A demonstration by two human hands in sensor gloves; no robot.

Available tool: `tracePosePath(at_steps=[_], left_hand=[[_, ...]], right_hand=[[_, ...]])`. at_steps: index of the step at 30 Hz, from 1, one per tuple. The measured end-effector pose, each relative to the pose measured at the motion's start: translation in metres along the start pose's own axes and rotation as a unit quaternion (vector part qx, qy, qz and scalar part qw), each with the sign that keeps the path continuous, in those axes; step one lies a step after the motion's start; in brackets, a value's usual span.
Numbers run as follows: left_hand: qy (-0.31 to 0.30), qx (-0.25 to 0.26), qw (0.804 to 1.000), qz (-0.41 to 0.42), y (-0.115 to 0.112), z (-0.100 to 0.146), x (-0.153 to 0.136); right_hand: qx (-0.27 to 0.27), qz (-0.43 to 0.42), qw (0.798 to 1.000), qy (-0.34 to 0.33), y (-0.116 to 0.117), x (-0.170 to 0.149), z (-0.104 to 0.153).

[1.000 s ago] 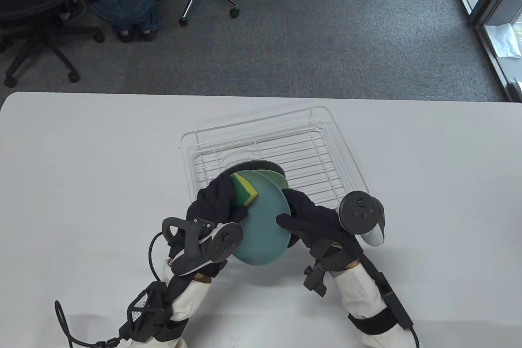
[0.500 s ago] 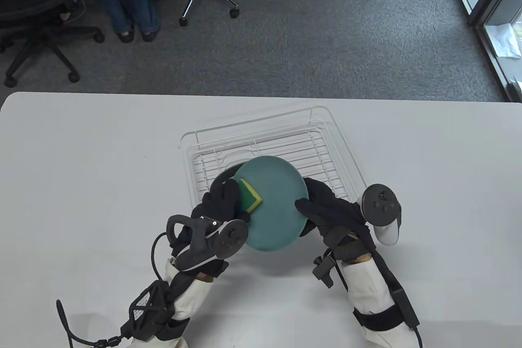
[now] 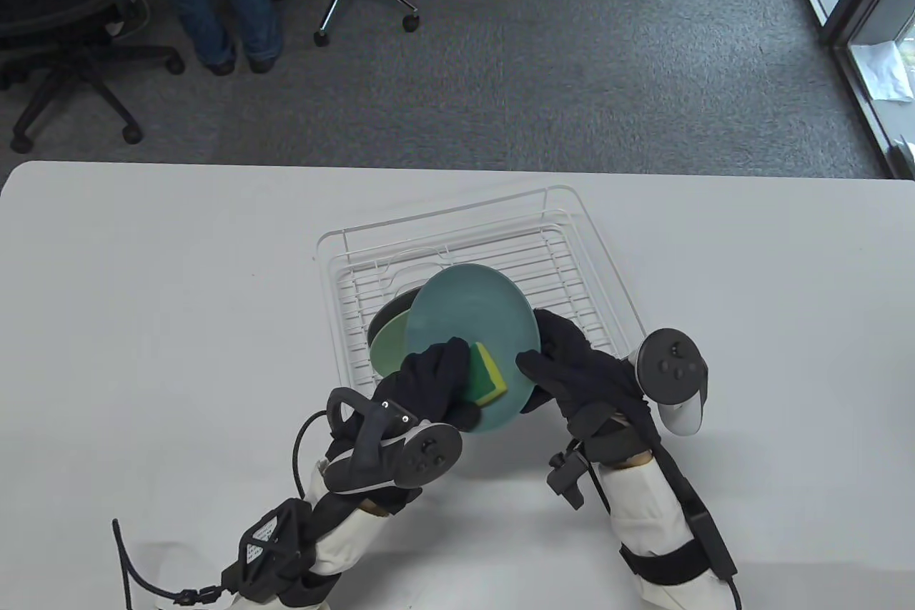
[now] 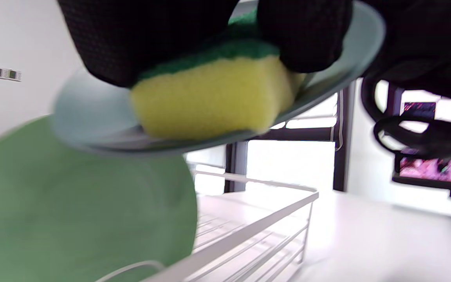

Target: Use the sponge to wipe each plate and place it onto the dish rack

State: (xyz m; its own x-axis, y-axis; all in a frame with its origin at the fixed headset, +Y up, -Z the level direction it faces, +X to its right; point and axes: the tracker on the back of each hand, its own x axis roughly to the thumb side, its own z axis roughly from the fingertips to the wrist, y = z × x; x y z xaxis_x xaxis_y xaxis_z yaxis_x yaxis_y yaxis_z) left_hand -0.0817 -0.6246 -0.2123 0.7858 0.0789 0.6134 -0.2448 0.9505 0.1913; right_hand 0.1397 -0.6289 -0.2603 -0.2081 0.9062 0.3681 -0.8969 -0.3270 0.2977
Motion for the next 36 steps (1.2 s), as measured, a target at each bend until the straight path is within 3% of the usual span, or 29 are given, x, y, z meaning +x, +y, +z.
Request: tracePosePath(at_steps=[10,15,18,26,29,36], left_hand=[[0.003,0.077,0.996,-0.044,0.013,0.009,0.007],[0.050,0.113,0.989,-0.079,0.018,0.011,-0.006],[0.084,0.108,0.986,-0.094,0.020,0.011,-0.021],[0.126,0.003,0.987,-0.097,0.013,0.004,-0.036],[0.116,-0.045,0.987,-0.101,0.010,0.001,-0.031],[0.053,-0.077,0.995,-0.023,0.013,0.001,-0.015]], right_hand=[[0.078,0.001,0.996,-0.044,0.021,0.005,-0.004],[0.129,0.008,0.990,-0.059,0.027,0.008,-0.006],[0.132,0.013,0.989,-0.059,0.028,0.010,-0.006],[0.067,-0.020,0.997,-0.032,0.008,0.004,-0.003],[0.037,-0.027,0.999,-0.021,-0.001,0.001,-0.001],[0.014,-0.030,0.999,-0.017,-0.004,-0.002,-0.001]])
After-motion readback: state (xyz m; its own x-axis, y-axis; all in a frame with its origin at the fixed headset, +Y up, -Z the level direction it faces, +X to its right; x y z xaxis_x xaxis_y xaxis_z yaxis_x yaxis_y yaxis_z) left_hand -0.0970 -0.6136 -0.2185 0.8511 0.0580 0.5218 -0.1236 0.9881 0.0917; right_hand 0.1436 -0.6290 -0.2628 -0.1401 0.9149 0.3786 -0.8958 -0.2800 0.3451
